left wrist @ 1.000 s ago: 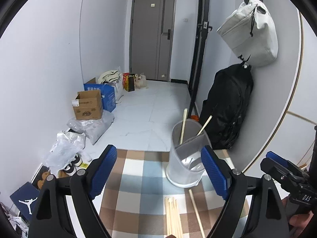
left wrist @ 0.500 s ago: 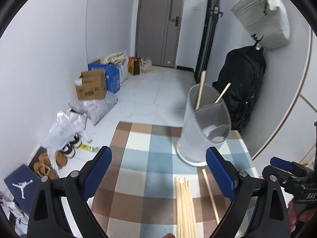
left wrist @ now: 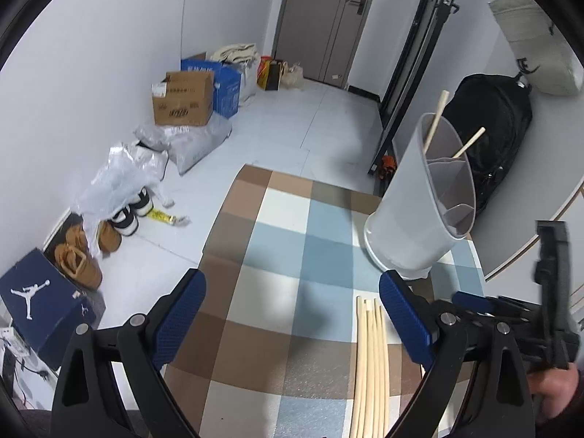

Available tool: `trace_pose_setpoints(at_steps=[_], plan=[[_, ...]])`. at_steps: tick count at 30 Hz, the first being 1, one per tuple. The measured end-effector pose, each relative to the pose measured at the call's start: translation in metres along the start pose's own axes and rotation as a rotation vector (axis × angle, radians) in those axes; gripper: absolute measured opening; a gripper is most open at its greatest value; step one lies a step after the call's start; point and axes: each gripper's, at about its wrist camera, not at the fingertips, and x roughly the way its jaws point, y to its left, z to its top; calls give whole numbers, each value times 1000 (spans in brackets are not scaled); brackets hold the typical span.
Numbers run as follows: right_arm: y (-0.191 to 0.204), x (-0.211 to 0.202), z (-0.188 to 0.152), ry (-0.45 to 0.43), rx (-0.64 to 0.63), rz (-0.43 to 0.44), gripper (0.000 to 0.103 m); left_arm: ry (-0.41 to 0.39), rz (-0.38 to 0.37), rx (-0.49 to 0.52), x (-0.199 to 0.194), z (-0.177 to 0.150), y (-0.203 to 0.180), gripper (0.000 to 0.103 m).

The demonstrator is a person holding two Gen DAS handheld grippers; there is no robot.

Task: Organize utensils
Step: 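Lower the right gripper back to the chopsticks and grasp one, then lift the chopstick with the right gripper while the left gripper grasps another chopstick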

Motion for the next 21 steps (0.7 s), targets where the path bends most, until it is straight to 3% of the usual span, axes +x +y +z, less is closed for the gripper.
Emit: trace_pose_setpoints(at_steps=[9, 13, 21], plan=[[-6, 38, 6, 38, 51, -52, 38, 38, -6, -2, 5, 1, 8, 93], [-2, 41, 4, -10, 53, -77, 35, 46, -6, -1, 6, 2, 11, 93], [8, 46, -1, -36, 47, -197, 6, 70, 8, 16, 12, 1, 12, 93]])
